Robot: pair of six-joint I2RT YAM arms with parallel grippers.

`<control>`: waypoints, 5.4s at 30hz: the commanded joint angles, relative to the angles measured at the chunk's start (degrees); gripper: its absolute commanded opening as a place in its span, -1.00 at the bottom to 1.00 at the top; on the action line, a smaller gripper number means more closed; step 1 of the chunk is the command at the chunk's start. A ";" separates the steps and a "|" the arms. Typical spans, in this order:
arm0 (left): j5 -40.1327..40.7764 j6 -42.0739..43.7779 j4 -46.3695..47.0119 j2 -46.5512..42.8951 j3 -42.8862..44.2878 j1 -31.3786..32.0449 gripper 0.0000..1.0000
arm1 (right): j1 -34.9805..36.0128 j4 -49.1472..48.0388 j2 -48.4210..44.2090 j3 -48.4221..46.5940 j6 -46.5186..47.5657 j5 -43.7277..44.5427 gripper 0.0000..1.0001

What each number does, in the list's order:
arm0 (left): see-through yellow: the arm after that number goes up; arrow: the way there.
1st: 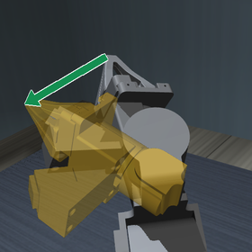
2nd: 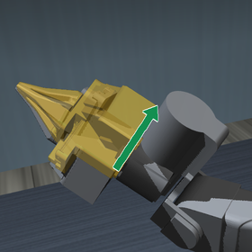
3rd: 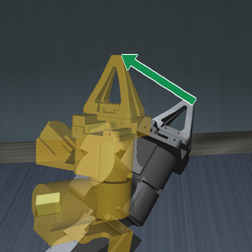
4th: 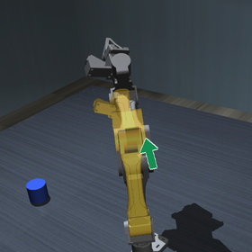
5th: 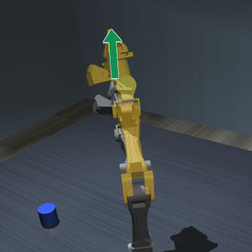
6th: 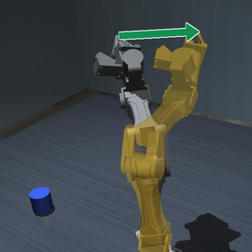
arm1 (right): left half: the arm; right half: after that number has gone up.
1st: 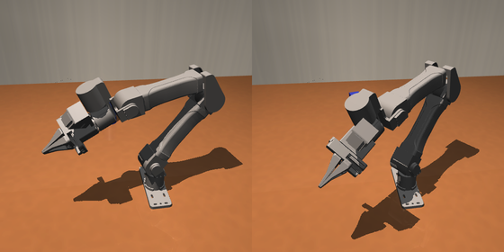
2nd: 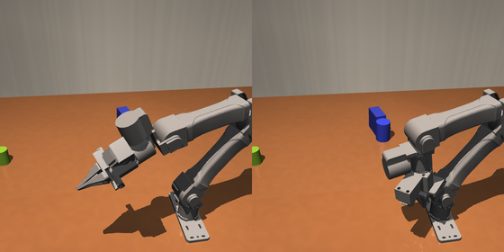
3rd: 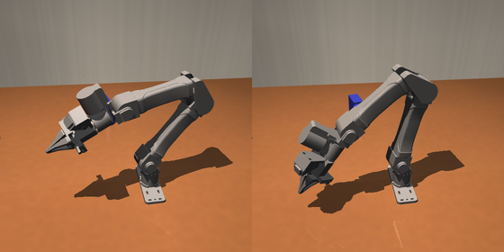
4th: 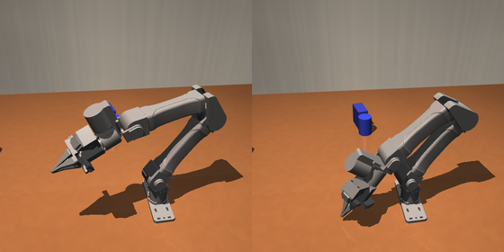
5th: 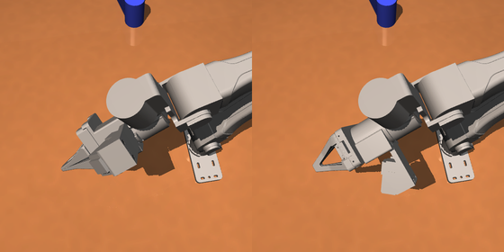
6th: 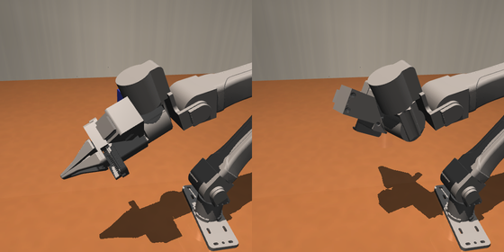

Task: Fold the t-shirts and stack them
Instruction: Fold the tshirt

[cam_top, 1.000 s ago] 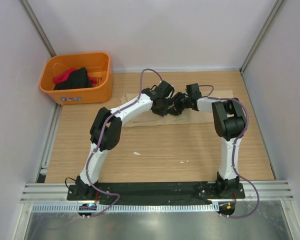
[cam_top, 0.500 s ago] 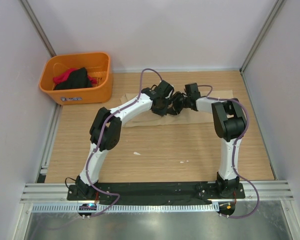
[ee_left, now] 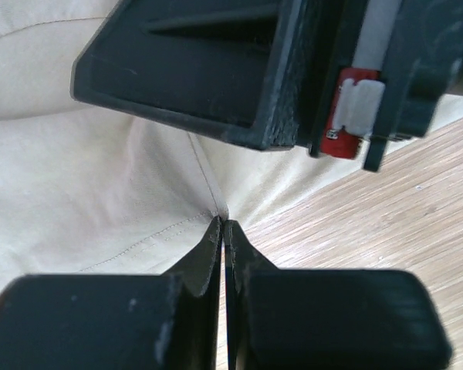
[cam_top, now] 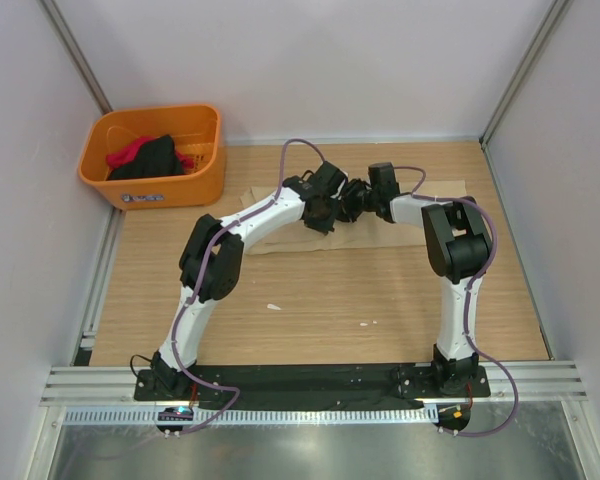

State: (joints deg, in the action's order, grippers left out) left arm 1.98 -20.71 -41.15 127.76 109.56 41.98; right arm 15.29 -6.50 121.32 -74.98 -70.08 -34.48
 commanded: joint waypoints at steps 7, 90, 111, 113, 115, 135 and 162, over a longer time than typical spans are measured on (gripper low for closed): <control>-7.59 0.49 2.12 -1.38 -0.67 -0.23 -0.80 | 0.09 -2.90 -0.38 1.77 4.69 3.54 -0.30; -16.92 -9.26 7.48 -9.64 -11.11 -18.33 -0.46 | 2.55 33.14 -4.43 -12.56 34.93 3.11 -0.21; -0.13 -22.79 12.93 -14.75 -20.00 -13.24 -0.09 | -4.20 50.43 -6.71 -25.56 42.75 26.82 0.55; 0.04 -23.50 12.67 -12.11 -19.04 -12.10 -0.08 | -6.92 54.55 -5.66 -27.49 43.89 33.31 0.58; 1.62 -24.29 12.41 -10.00 -17.89 -11.39 -0.08 | -8.25 57.29 -3.90 -28.72 45.73 41.03 0.59; 10.23 -8.58 1.86 4.77 -3.75 -10.25 -0.08 | -11.16 53.70 -7.66 -1.42 42.24 46.96 0.62; -4.32 6.69 1.07 6.63 19.74 -17.98 0.14 | 18.65 59.50 -32.03 4.84 40.61 42.22 0.75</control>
State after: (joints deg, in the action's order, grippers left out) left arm 1.58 -7.62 -39.77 141.73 128.73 23.16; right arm 36.97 45.56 90.56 -68.58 -40.80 2.72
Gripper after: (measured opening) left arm 0.568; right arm 0.871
